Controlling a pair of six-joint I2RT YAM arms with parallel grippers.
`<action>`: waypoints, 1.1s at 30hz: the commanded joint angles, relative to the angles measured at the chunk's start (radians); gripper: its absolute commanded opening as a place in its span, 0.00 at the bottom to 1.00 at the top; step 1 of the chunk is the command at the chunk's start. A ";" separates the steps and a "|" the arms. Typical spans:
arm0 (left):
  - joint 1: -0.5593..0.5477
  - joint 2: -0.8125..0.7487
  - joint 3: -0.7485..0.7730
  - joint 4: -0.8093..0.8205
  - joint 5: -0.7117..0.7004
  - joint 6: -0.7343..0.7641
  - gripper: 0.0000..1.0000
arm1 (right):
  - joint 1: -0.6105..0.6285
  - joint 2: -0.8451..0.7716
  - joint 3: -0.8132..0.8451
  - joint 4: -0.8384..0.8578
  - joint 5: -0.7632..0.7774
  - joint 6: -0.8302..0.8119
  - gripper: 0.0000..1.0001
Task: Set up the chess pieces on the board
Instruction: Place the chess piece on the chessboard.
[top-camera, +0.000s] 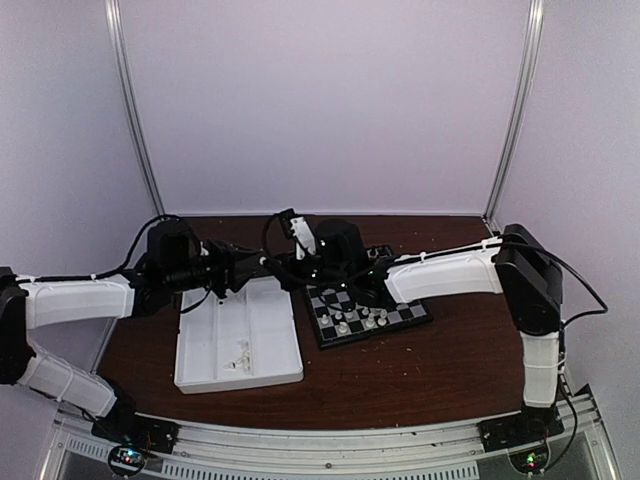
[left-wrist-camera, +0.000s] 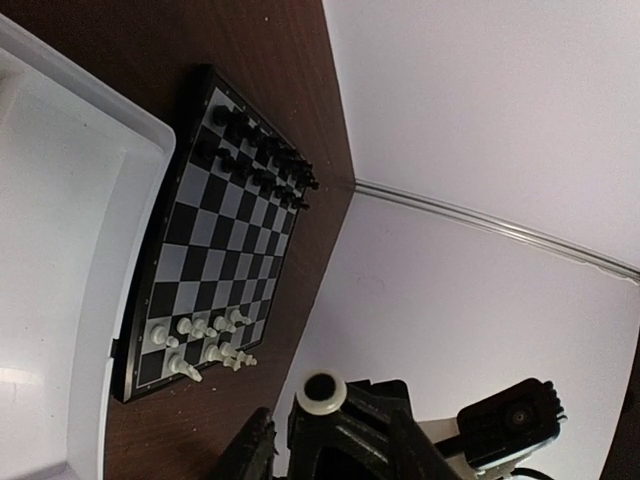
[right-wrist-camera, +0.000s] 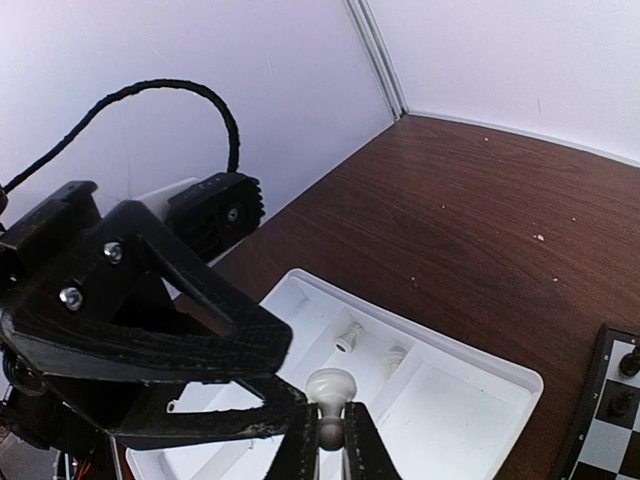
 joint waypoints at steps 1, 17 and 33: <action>0.030 -0.049 -0.009 0.031 0.017 0.105 0.46 | -0.025 -0.104 -0.044 -0.079 -0.007 -0.028 0.01; 0.119 -0.167 0.319 -0.824 -0.064 0.988 0.63 | -0.183 -0.390 -0.115 -0.917 -0.049 -0.270 0.03; 0.118 -0.131 0.344 -0.910 -0.122 1.102 0.63 | -0.346 -0.350 -0.004 -1.340 -0.061 -0.325 0.05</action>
